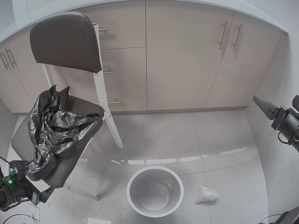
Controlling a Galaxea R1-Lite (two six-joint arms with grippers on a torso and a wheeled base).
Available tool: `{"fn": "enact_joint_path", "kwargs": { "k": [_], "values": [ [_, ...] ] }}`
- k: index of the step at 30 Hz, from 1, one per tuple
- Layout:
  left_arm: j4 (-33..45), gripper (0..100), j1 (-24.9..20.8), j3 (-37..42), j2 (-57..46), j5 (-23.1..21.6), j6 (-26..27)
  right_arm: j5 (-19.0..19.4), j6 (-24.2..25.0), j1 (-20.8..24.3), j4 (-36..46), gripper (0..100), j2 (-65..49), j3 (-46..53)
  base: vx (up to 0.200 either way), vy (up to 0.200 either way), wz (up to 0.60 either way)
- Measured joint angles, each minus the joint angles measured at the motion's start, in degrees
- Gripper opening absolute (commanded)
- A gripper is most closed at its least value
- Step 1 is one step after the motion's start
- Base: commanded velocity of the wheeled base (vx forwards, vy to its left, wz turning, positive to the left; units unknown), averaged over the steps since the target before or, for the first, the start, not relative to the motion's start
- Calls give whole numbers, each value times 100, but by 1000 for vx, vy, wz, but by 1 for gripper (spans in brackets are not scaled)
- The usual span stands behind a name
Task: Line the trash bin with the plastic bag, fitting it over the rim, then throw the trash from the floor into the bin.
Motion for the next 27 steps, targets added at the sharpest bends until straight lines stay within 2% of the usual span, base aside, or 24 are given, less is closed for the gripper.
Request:
{"fn": "enact_joint_path", "kwargs": {
  "k": [6, 15, 27],
  "values": [
    [-50, 100, 262, 315, 460, 514, 139, 5, 15, 15, -40, 100, 252, 72, 0, 0, 0],
    [-99, 100, 870, 436, 730, 939, 449, 2, 15, 9, -43, 100, 389, 87, 0, 0, 0],
    [-1508, 100, 1208, 695, 1543, 995, 479, 7, 15, -2, -43, 100, 469, 91, 0, 0, 0]
  ]
}}
